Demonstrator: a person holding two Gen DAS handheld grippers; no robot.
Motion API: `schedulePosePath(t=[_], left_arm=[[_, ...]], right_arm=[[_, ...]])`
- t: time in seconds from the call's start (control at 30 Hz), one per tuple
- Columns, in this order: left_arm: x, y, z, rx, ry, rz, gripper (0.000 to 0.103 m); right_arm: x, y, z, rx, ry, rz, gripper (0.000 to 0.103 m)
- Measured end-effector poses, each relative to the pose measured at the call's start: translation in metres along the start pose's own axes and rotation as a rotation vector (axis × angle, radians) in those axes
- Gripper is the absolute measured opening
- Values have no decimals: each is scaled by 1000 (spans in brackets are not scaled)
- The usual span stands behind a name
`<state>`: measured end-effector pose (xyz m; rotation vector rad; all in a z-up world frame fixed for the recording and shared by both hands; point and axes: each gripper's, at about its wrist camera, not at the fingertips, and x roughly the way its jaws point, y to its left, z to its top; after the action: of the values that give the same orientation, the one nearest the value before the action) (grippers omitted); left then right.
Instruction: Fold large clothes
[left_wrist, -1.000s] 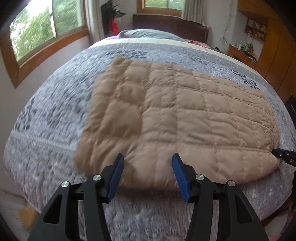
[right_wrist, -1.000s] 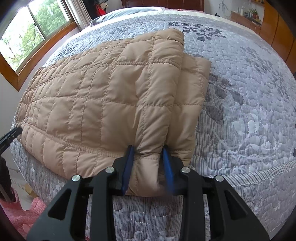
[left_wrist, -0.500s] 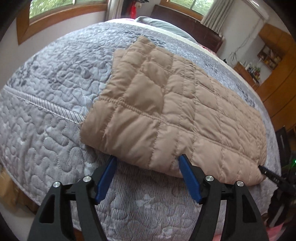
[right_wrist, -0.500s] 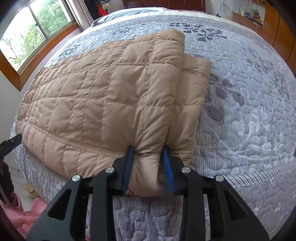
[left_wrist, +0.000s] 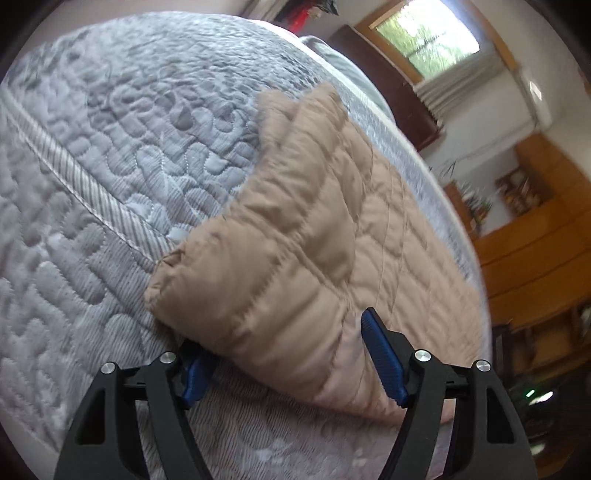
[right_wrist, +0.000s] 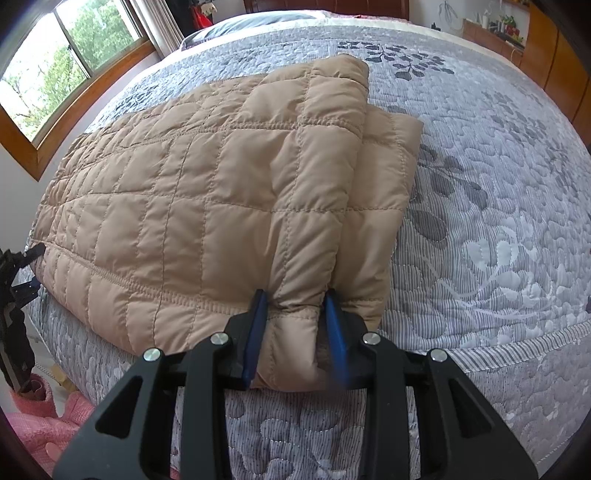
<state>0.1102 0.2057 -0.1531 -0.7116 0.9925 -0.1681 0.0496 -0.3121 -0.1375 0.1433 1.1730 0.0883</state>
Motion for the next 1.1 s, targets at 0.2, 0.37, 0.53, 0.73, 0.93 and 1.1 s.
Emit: schedulePosePath(t=[0.2,0.37,0.53,0.73,0.93,1.1], left_arm=[[2,14,3,-71,-45,-45,41],[2,4,-3,-37,-87,-22,19],[-18,-40,-11,149,-202,56,15],[-31,-77,-11,275,-263,69,14],[-37,-113,-18,374,-292,63,14],[-40,-148,-28,482,-300,30,14]], right_arm=[[1,0,0,2,2,3,32],[1,-2,-1,11,-1,15,33],[0,-5,-1,27,0,38,33],[0,-7,-2,33,-5,50,32],[0,-12,-3,43,-9,77,32],[-1,-14,-4,41,-17,89,32]])
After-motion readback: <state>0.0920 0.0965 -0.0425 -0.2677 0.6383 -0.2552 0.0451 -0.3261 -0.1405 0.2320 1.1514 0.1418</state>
